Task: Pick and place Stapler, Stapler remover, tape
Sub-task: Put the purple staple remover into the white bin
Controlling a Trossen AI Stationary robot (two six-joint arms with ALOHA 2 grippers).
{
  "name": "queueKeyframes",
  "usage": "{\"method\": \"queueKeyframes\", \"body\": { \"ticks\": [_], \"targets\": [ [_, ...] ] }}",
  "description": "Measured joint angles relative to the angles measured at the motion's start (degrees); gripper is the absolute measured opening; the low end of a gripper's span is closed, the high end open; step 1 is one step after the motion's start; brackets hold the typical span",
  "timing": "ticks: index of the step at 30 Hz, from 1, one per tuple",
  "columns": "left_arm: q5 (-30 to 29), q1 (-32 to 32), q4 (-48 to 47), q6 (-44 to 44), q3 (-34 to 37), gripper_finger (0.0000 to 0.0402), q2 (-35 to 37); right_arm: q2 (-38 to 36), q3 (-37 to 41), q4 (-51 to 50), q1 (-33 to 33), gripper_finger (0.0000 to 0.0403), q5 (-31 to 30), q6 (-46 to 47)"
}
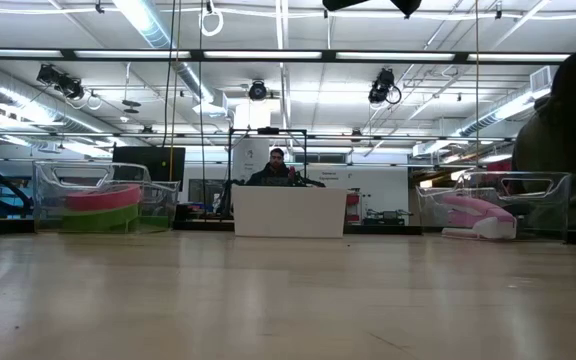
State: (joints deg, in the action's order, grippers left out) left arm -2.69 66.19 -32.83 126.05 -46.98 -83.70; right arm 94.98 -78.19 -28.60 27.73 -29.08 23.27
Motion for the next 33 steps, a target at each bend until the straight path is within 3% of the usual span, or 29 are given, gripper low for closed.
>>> {"method": "queueKeyframes", "body": {
  "ticks": [9, 26, 30, 33],
  "targets": [
    [1.59, 0.40, 4.72, -2.03, 0.00, 0.0101, -0.55, 0.00, 0.00, -0.04, 0.00, 0.0064, 0.00, 0.16],
    [5.78, 2.19, 7.92, -0.60, 0.04, 0.0087, -4.75, 0.00, 0.00, -0.05, 0.00, 0.0064, 0.02, 0.19],
    [5.48, 2.29, 7.31, -0.94, 0.00, 0.0087, -5.19, 0.00, 0.00, -0.04, 0.00, 0.0064, 0.02, 0.21],
    [1.63, 1.87, 5.24, -3.62, 0.00, 0.0087, -5.25, 0.00, 0.00, -0.02, 0.00, 0.0064, 0.02, 0.21]
  ]
}}
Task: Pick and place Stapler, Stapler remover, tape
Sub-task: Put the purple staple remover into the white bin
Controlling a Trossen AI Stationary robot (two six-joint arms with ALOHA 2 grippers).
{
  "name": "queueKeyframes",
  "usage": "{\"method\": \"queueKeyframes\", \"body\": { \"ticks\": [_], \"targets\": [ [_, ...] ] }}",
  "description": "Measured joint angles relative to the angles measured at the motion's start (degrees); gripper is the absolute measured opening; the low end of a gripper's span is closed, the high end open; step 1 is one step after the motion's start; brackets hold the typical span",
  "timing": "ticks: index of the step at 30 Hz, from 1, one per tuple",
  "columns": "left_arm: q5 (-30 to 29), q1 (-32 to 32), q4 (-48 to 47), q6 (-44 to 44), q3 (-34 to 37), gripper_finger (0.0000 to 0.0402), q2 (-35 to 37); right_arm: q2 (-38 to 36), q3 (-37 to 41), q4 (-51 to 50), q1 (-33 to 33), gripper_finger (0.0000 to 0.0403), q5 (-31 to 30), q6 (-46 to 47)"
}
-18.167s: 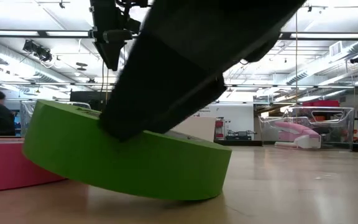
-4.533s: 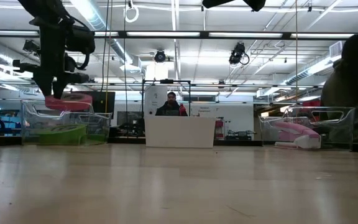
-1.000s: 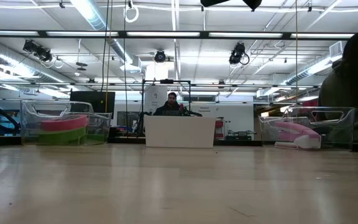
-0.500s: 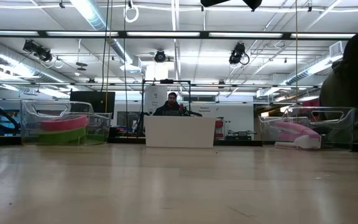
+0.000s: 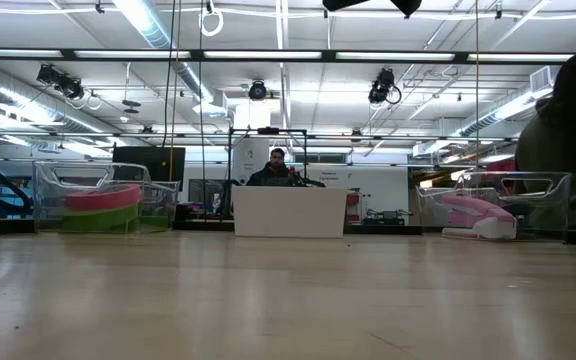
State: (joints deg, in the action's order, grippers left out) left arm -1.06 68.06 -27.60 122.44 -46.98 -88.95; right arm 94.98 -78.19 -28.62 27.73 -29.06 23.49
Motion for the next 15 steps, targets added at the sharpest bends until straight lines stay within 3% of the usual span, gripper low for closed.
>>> {"method": "queueKeyframes", "body": {
  "ticks": [3, 11, 15],
  "targets": [
    [-3.30, -0.98, -2.21, -2.60, 0.07, 0.0087, 0.00, 0.00, 0.00, 0.12, 0.00, 0.0064, 0.00, -0.02],
    [-5.46, -4.42, -12.65, -6.74, 0.12, 0.0087, 0.04, 0.00, 0.00, 0.35, 0.00, 0.0064, -0.01, -0.22],
    [-7.08, -5.32, -11.38, -9.79, 0.15, 0.0087, 0.47, 0.00, 0.00, 0.39, 0.00, 0.0064, -0.02, -0.23]
  ]
}}
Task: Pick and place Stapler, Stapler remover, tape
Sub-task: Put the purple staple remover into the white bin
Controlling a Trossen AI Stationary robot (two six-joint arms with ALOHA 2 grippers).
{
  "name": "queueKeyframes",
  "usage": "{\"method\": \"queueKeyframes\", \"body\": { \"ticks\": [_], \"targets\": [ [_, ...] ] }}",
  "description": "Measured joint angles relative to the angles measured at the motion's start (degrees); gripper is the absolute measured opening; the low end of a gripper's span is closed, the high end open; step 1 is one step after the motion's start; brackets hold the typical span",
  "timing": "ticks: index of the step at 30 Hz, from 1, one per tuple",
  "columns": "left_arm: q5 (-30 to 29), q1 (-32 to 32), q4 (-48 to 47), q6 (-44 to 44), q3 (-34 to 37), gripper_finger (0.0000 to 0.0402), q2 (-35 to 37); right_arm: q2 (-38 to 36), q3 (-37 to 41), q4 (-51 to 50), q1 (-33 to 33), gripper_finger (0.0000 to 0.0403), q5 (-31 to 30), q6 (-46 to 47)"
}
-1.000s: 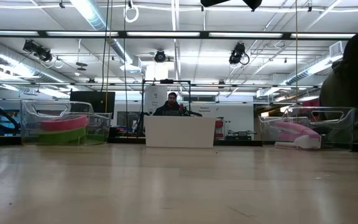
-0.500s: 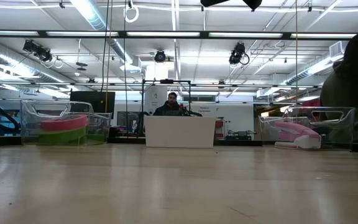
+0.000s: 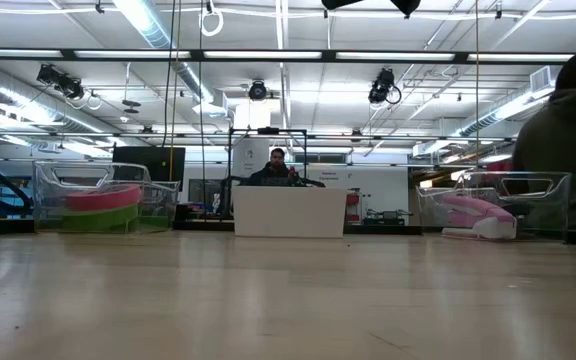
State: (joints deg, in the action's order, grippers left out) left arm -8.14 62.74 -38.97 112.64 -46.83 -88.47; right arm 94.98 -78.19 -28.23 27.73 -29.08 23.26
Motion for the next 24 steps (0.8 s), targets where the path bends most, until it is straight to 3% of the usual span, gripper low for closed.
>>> {"method": "queueKeyframes", "body": {
  "ticks": [6, 11, 15, 20, 24],
  "targets": [
    [-0.27, -0.22, 1.16, -5.42, -1.49, 0.0087, 0.64, 0.00, 0.00, 0.03, -0.02, 0.0064, 0.00, -0.23],
    [-0.80, -0.24, -9.90, -11.56, -7.81, 0.0087, 0.64, 0.00, 0.00, 0.41, -0.06, 0.0064, 0.00, -0.22],
    [-0.87, 0.12, -16.78, -24.82, -11.44, 0.0087, 0.64, 0.00, 0.00, 0.62, -0.04, 0.0064, 0.00, -0.21],
    [-1.20, 1.33, -17.92, -42.74, -9.27, 0.0087, 0.49, 0.00, 0.00, 0.62, -0.04, 0.0064, 0.02, -0.21],
    [1.60, 1.76, -17.99, -45.44, -6.40, 0.0087, 0.47, 0.00, 0.00, 0.60, -0.04, 0.0064, 0.01, -0.23]
  ]
}}
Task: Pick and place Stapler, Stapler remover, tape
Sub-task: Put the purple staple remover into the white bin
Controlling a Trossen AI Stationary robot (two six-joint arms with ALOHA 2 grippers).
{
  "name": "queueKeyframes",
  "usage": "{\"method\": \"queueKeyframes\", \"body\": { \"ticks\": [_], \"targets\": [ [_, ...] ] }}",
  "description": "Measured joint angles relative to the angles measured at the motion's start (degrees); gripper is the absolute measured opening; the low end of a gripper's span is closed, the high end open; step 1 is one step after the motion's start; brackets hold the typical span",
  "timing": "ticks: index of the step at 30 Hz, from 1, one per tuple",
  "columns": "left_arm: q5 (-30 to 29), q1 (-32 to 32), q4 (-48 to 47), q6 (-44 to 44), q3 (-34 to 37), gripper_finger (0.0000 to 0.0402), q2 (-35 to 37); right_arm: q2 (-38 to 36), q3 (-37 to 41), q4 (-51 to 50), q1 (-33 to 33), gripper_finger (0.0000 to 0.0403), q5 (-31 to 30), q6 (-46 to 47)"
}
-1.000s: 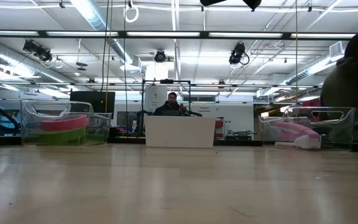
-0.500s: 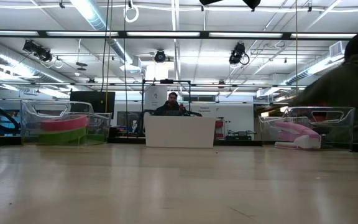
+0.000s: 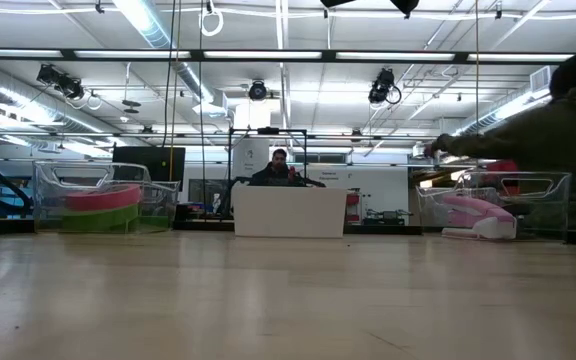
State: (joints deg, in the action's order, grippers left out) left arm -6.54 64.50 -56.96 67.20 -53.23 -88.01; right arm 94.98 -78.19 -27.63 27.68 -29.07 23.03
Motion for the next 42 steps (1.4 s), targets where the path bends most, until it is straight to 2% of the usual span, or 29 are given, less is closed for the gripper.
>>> {"method": "queueKeyframes", "body": {
  "ticks": [4, 8, 13, 16, 21, 25, 32, 37, 39, 42],
  "targets": [
    [-0.15, 0.01, -0.10, 3.47, 1.63, 0.0091, -0.02, 0.00, 0.00, 0.02, -0.09, 0.0064, 0.02, 0.00],
    [-2.27, 0.03, 0.01, 3.93, 2.03, 0.0116, -0.02, 0.00, 0.00, 0.45, -0.11, 0.0064, -0.01, 0.00],
    [-6.36, 0.67, 0.02, -0.89, 2.03, 0.0171, -0.09, 0.00, 0.00, 0.95, -0.11, 0.0064, 0.01, 0.00],
    [-6.89, 0.69, 0.10, -4.33, 2.03, 0.0200, -0.09, 0.00, 0.00, 0.93, -0.11, 0.0064, 0.02, 0.00],
    [-11.22, 0.69, 0.26, -5.31, 2.03, 0.0225, -0.09, 0.00, 0.00, 0.93, -0.11, 0.0064, 0.02, 0.00],
    [-13.58, 0.69, 1.12, -6.51, 2.11, 0.0226, -0.09, 0.00, 0.00, 0.93, -0.11, 0.0064, 0.02, 0.00],
    [-11.30, 0.67, 11.80, -7.40, 8.25, 0.0221, -0.13, 0.00, 0.00, 0.98, -0.11, 0.0064, 0.02, -0.01],
    [-14.19, 0.60, 14.88, -3.45, 11.77, 0.0218, -0.07, 0.00, 0.00, 1.02, -0.11, 0.0064, 0.02, -0.02],
    [-14.77, 0.65, 15.18, -2.65, 12.22, 0.0207, 0.00, 0.00, 0.00, 1.07, -0.11, 0.0064, -0.01, -0.02],
    [-14.97, 0.64, 15.50, -2.27, 12.28, 0.0162, -0.02, 0.00, 0.00, 1.07, -0.11, 0.0064, -0.01, -0.04]
  ]
}}
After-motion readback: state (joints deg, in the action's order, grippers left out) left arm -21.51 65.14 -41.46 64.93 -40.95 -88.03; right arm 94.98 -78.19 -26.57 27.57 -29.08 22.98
